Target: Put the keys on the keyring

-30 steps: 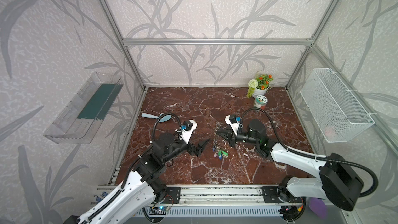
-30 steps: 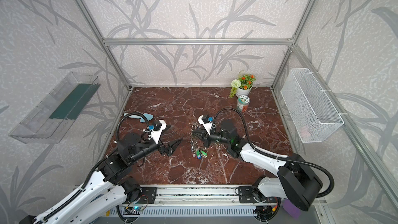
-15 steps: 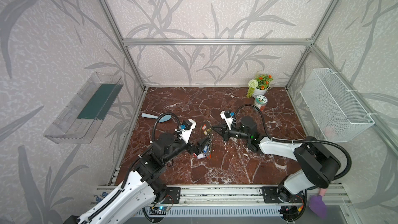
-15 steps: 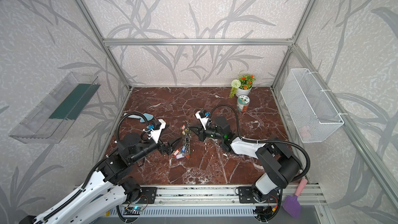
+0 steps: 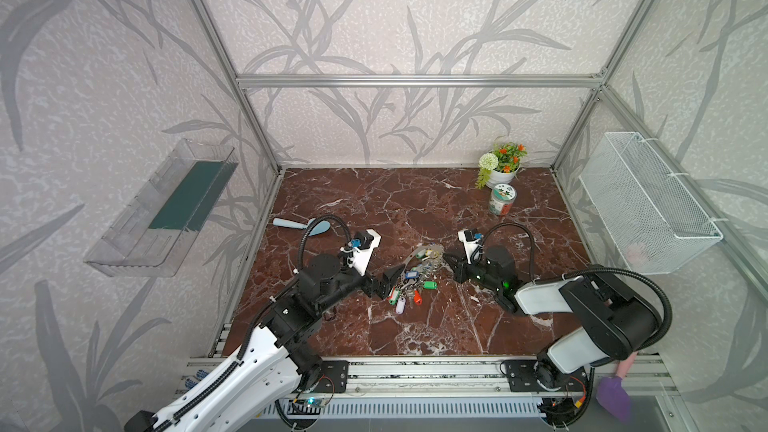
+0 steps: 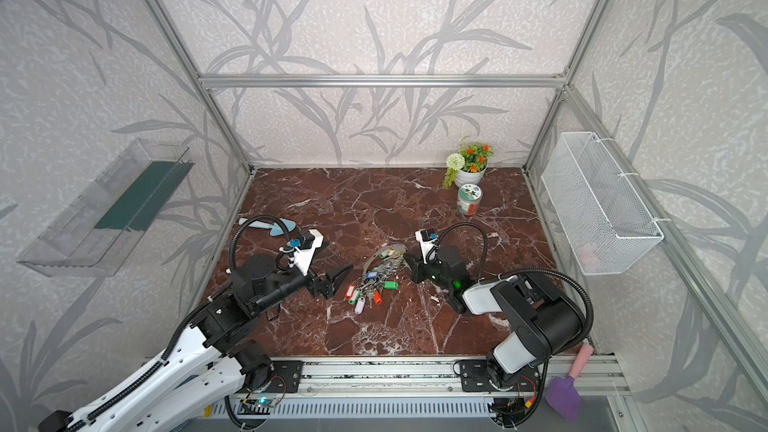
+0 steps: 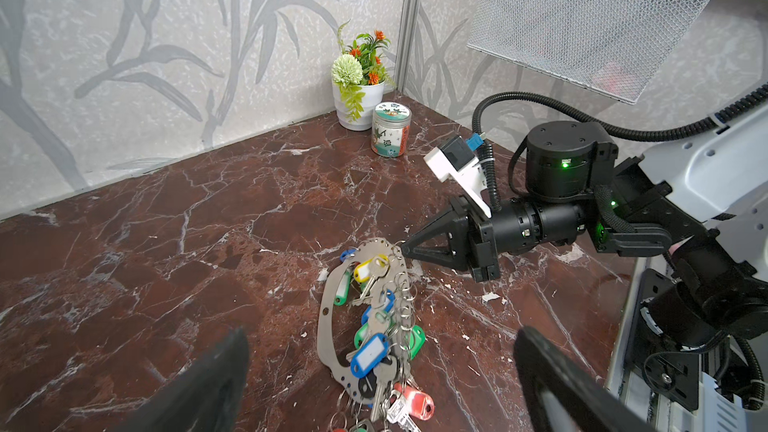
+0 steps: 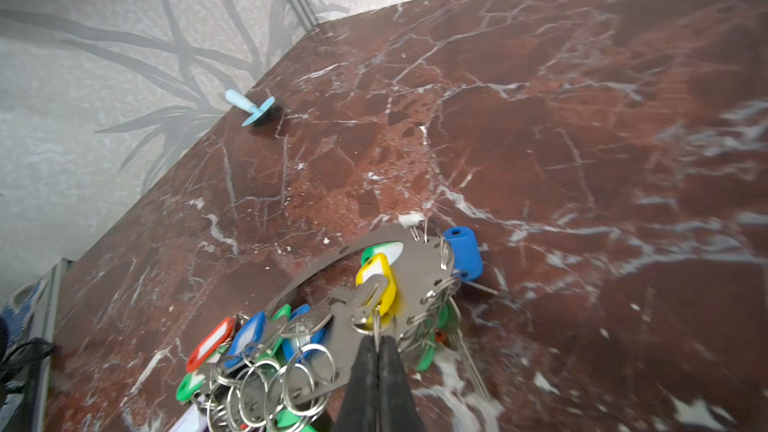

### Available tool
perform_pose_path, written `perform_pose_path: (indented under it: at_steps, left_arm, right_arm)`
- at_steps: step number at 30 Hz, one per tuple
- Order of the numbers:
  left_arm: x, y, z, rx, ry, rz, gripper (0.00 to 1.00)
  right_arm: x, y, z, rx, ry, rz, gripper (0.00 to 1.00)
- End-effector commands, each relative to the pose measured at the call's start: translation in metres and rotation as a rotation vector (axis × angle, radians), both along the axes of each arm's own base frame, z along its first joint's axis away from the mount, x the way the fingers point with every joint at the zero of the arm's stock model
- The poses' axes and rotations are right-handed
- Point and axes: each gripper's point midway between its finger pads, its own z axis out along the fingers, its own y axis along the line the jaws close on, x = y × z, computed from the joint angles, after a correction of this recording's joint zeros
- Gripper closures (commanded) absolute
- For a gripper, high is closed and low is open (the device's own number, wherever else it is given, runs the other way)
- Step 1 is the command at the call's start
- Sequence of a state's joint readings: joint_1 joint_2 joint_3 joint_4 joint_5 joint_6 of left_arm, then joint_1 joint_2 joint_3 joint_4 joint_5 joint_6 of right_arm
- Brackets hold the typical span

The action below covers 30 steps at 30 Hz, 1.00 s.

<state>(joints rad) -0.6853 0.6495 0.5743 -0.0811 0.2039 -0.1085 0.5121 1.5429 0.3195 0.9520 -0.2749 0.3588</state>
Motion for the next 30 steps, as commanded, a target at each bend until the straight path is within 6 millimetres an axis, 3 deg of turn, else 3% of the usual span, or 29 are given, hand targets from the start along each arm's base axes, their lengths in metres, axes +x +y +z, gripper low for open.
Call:
perform_pose_path:
  at_steps: [1,3,9,11,12,14,15,19,20,25,30]
  left_arm:
    - [0.001,-0.002,0.007,-0.032,0.0,-0.002,0.01]
    - [0.002,-0.002,0.007,-0.036,0.003,0.001,0.01]
    - [0.015,0.003,0.008,-0.082,0.052,0.089,0.01]
    - [0.023,0.007,0.008,-0.097,0.065,0.146,0.01]
    - [0.029,0.011,0.008,-0.11,0.072,0.187,0.01]
    - [0.041,0.019,0.005,-0.138,0.086,0.276,0.01]
    - [0.048,0.025,0.004,-0.147,0.089,0.33,0.01]
    - [0.076,0.06,-0.007,-0.148,0.08,0.613,0.01]
    - [0.081,0.069,-0.011,-0.143,0.068,0.678,0.01]
    - [0.102,0.114,-0.031,0.02,-0.064,0.985,0.01]
    - [0.106,0.16,-0.041,0.134,-0.187,1.177,0.01]
  right_arm:
    - [0.01,-0.016,0.03,0.053,-0.11,-0.086,0.92]
    - [0.007,-0.021,0.033,0.054,-0.122,-0.101,0.86]
    - [0.004,-0.043,0.065,0.023,-0.198,-0.195,0.52]
    - [0.004,-0.053,0.077,0.011,-0.208,-0.24,0.5]
    - [0.002,-0.059,0.092,0.019,-0.231,-0.266,0.5]
    - [0.001,-0.066,0.094,-0.015,-0.199,-0.297,0.5]
    - [-0.001,-0.072,0.11,-0.005,-0.221,-0.319,0.5]
    - [-0.005,-0.09,0.137,-0.018,-0.236,-0.396,0.5]
    - [-0.008,-0.095,0.149,-0.142,-0.342,-0.373,0.0]
    - [-0.01,-0.121,0.163,-0.21,-0.34,-0.467,0.01]
    - [-0.009,-0.152,0.149,-0.245,-0.31,-0.602,0.01]
